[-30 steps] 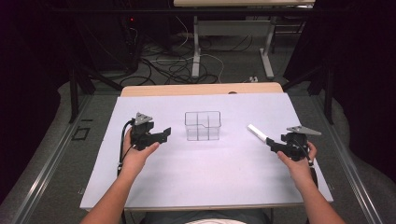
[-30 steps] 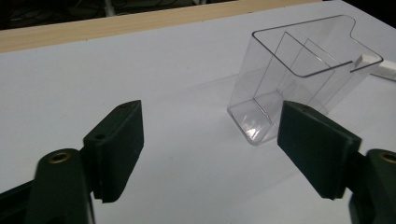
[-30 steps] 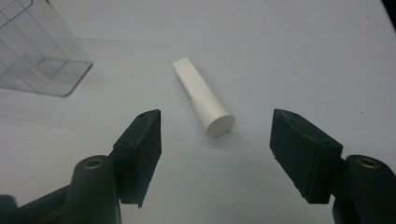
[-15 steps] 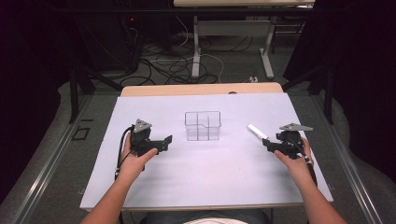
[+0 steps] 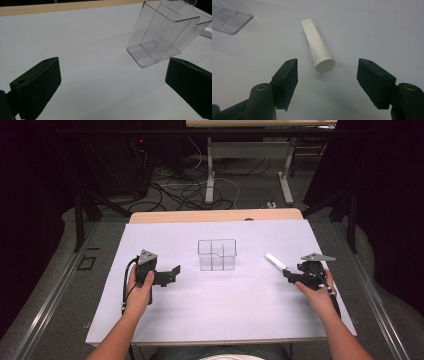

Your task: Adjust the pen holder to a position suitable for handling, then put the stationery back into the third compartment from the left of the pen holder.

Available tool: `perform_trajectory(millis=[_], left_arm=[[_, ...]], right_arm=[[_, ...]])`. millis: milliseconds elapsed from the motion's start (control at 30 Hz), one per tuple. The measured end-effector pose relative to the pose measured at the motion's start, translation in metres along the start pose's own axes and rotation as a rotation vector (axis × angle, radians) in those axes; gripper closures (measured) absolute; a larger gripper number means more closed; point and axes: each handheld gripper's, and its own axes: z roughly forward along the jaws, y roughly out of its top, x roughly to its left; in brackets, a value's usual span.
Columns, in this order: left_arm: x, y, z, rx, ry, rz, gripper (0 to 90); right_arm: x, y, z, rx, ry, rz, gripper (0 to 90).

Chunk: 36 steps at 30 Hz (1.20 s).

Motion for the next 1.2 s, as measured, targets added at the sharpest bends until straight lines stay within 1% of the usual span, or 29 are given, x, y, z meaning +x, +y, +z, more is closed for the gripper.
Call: perform_trajectory(millis=[67, 133, 167, 233, 267, 300, 333, 400, 467, 500, 533, 600, 633, 667, 700, 733, 767, 800, 867, 933, 967, 1000, 1033, 1100, 1133, 1200], left_arm=[[0.001, -0.001, -0.001, 0.004, 0.005, 0.012, 0.2], [0.001, -0.002, -0.001, 0.006, 0.005, 0.008, 0.2], [0.002, -0.002, -0.001, 0.009, 0.009, 0.015, 0.2], [0.002, -0.002, -0.002, 0.010, 0.012, 0.016, 0.2], [0.003, -0.002, -0.002, 0.010, 0.013, 0.017, 0.1], [0.003, -0.002, -0.003, 0.012, 0.012, 0.016, 0.1], [0.004, -0.001, -0.004, 0.011, 0.013, 0.011, 0.2], [0.005, -0.002, -0.004, 0.011, 0.018, 0.014, 0.2], [0.006, -0.002, -0.004, 0.010, 0.017, 0.007, 0.2], [0.007, -0.002, -0.004, 0.011, 0.022, 0.012, 0.2], [0.007, -0.002, -0.004, 0.009, 0.022, 0.000, 0.2], [0.007, -0.002, -0.003, 0.009, 0.021, 0.000, 0.2], [0.007, -0.002, -0.003, 0.009, 0.021, 0.000, 0.2], [0.008, -0.002, -0.004, 0.014, 0.023, 0.014, 0.2], [0.007, -0.002, -0.003, 0.013, 0.020, 0.015, 0.2], [0.007, -0.002, -0.003, 0.013, 0.017, 0.010, 0.2], [0.007, -0.002, -0.003, 0.016, 0.018, 0.010, 0.2], [0.007, -0.003, -0.002, 0.021, 0.019, 0.019, 0.2], [0.007, -0.003, -0.002, 0.020, 0.018, 0.018, 0.2], [0.006, -0.004, -0.001, 0.018, 0.015, 0.013, 0.2], [0.007, -0.004, -0.002, 0.019, 0.019, 0.020, 0.2], [0.007, -0.004, -0.002, 0.018, 0.019, 0.020, 0.2], [0.006, -0.003, -0.002, 0.017, 0.018, 0.019, 0.2], [0.007, -0.004, -0.002, 0.019, 0.021, 0.020, 0.2], [0.007, -0.004, -0.002, 0.019, 0.017, 0.014, 0.2], [0.007, -0.004, -0.001, 0.020, 0.021, 0.017, 0.2]], right_arm=[[0.000, 0.001, 0.000, -0.002, 0.001, -0.010, 32.6], [0.001, 0.002, 0.001, -0.002, 0.004, -0.012, 32.3], [0.001, 0.003, 0.001, -0.002, 0.006, -0.016, 32.3], [0.002, 0.004, 0.002, 0.002, 0.007, -0.021, 32.1], [0.003, 0.008, 0.004, 0.017, 0.014, -0.037, 31.5], [0.003, 0.008, 0.004, 0.017, 0.014, -0.037, 31.5], [0.004, 0.012, 0.005, 0.036, 0.016, -0.055, 31.5], [0.005, 0.018, 0.005, 0.050, 0.011, -0.074, 31.5], [0.005, 0.025, 0.006, 0.064, 0.021, -0.082, 31.5], [0.005, 0.029, 0.007, 0.073, 0.026, -0.082, 31.6], [0.006, 0.033, 0.009, 0.087, 0.037, -0.088, 31.7], [0.006, 0.042, 0.013, 0.122, 0.054, -0.117, 31.9], [0.006, 0.042, 0.013, 0.122, 0.054, -0.117, 31.9], [0.006, 0.051, 0.017, 0.150, 0.057, -0.151, 31.9], [0.006, 0.051, 0.017, 0.150, 0.057, -0.151, 31.9], [0.005, 0.056, 0.021, 0.174, 0.049, -0.182, 31.9], [0.005, 0.056, 0.021, 0.174, 0.049, -0.182, 31.9], [0.004, 0.061, 0.026, 0.184, 0.051, -0.197, 32.3], [0.003, 0.063, 0.029, 0.190, 0.057, -0.195, 32.4], [0.003, 0.066, 0.035, 0.225, 0.049, -0.185, 32.4], [0.002, 0.067, 0.041, 0.230, 0.047, -0.188, 32.9], [0.002, 0.067, 0.041, 0.230, 0.047, -0.188, 32.9], [0.001, 0.066, 0.046, 0.229, 0.063, -0.184, 35.5], [0.001, 0.066, 0.048, 0.232, 0.064, -0.184, 36.1], [0.000, 0.065, 0.054, 0.245, 0.061, -0.187, 37.7], [0.001, 0.065, 0.055, 0.248, 0.060, -0.187, 37.9]])
